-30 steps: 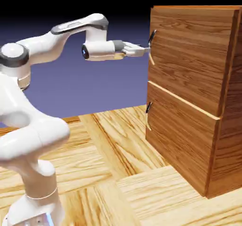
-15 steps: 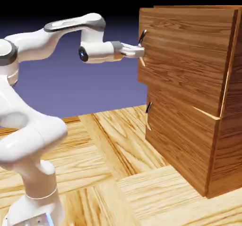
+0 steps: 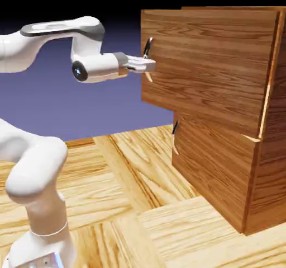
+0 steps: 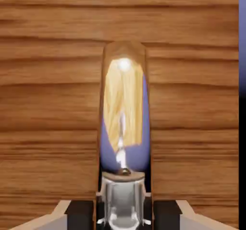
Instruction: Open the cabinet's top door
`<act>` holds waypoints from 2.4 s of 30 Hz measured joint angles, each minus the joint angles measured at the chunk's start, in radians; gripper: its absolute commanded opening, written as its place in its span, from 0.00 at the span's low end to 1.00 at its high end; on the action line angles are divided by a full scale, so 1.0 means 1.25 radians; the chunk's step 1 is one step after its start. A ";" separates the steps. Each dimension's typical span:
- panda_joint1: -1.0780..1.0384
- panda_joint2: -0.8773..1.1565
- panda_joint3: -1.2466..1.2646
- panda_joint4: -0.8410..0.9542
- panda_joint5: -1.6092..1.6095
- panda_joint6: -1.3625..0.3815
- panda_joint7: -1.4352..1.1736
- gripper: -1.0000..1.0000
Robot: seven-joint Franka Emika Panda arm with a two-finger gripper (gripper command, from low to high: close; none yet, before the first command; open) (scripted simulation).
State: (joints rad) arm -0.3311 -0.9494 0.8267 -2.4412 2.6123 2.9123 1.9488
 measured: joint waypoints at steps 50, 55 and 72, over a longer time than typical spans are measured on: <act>-0.047 -0.636 -0.334 -0.470 -0.608 -0.696 0.585 0.00; -0.192 -0.649 -0.351 -0.473 -0.580 -0.856 0.571 0.00; -0.468 -0.456 -0.712 -0.444 -0.860 -1.325 0.406 0.00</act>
State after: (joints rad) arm -0.9163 -1.5199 -0.0639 -2.9959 1.5374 1.2557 2.4562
